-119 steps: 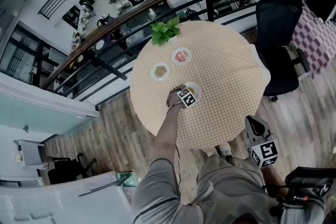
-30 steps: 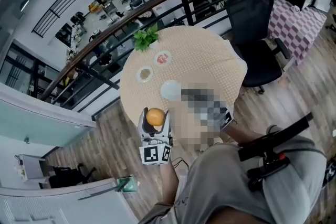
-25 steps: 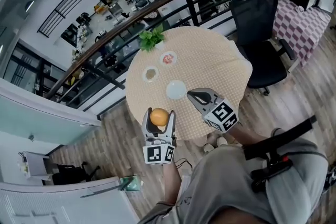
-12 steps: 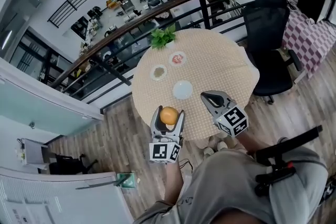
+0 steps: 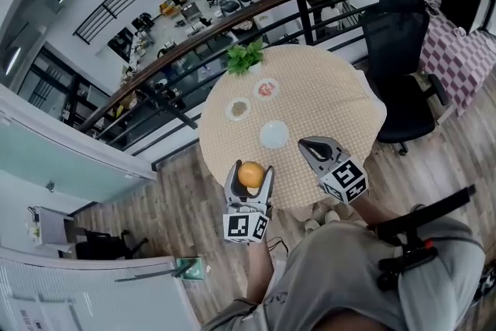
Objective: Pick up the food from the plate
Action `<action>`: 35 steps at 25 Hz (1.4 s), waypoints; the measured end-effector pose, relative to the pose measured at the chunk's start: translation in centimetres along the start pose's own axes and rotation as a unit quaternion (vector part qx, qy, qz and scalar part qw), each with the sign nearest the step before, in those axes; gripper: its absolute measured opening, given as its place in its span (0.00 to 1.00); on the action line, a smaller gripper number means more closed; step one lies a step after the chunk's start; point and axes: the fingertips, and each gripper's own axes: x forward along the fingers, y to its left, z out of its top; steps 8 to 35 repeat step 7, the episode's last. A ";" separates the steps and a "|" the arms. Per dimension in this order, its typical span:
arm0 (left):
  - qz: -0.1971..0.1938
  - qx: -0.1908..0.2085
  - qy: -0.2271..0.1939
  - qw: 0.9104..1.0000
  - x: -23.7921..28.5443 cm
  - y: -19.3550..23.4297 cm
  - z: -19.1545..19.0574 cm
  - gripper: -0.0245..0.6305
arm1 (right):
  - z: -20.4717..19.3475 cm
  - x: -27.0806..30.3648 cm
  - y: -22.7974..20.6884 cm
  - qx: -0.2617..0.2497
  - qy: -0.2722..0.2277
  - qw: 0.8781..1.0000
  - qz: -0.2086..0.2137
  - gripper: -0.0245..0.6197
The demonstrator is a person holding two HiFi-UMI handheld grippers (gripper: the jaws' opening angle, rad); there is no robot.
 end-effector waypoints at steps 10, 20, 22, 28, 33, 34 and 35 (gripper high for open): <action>-0.004 0.002 -0.006 1.000 -0.3 0.1 -0.2 0.60 | 0.1 -0.2 0.2 -0.002 0.001 1.000 -0.003 0.06; -0.004 0.002 -0.006 1.000 -0.3 0.1 -0.2 0.60 | 0.1 -0.2 0.2 -0.002 0.001 1.000 -0.003 0.06; -0.004 0.002 -0.006 1.000 -0.3 0.1 -0.2 0.60 | 0.1 -0.2 0.2 -0.002 0.001 1.000 -0.003 0.06; -0.004 0.002 -0.006 1.000 -0.3 0.1 -0.2 0.60 | 0.1 -0.2 0.2 -0.002 0.001 1.000 -0.003 0.06; -0.004 0.002 -0.006 1.000 -0.3 0.1 -0.2 0.60 | 0.1 -0.2 0.2 -0.002 0.001 1.000 -0.003 0.06; -0.004 0.002 -0.006 1.000 -0.3 0.1 -0.2 0.60 | 0.1 -0.2 0.2 -0.002 0.001 1.000 -0.003 0.06; -0.004 0.002 -0.006 1.000 -0.3 0.1 -0.2 0.60 | 0.1 -0.2 0.2 -0.002 0.001 1.000 -0.003 0.06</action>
